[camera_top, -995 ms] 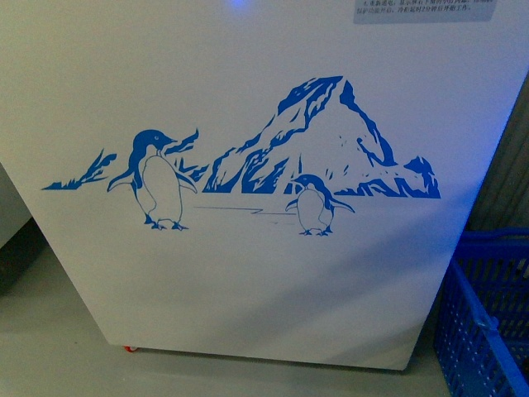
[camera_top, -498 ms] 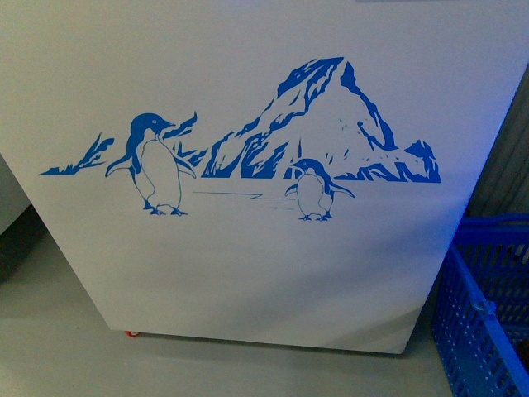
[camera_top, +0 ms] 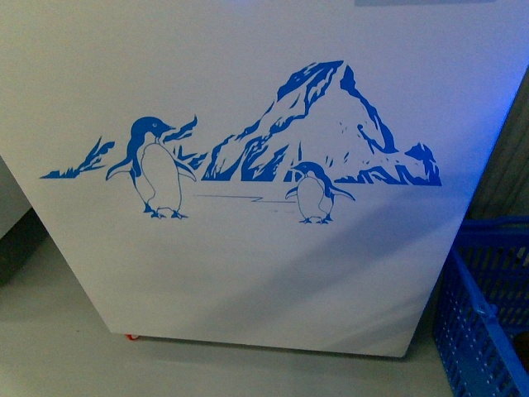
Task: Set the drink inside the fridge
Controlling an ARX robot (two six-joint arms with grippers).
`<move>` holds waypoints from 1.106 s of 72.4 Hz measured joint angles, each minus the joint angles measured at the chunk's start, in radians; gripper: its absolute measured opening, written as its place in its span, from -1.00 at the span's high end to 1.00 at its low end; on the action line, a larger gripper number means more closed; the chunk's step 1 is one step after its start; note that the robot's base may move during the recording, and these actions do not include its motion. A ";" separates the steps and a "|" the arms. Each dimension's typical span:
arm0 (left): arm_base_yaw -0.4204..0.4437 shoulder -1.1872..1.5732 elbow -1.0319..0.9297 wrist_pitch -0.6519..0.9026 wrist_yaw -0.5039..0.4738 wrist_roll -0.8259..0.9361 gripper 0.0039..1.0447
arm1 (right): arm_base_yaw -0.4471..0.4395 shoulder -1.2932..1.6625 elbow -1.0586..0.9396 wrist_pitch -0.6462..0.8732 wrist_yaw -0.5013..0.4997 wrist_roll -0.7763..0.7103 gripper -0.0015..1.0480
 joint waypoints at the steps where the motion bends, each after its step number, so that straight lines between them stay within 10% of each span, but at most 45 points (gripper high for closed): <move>1: 0.000 0.000 0.000 0.000 0.000 0.000 -0.85 | 0.003 -0.022 -0.013 0.000 0.000 0.004 0.19; 34: 0.000 0.000 0.000 0.000 0.000 0.000 -0.85 | 0.083 -1.249 -0.284 -0.346 -0.165 0.121 0.20; 80: 0.000 0.000 0.000 0.000 0.000 0.000 -0.85 | 0.285 -1.933 -0.263 -0.491 0.012 0.264 0.20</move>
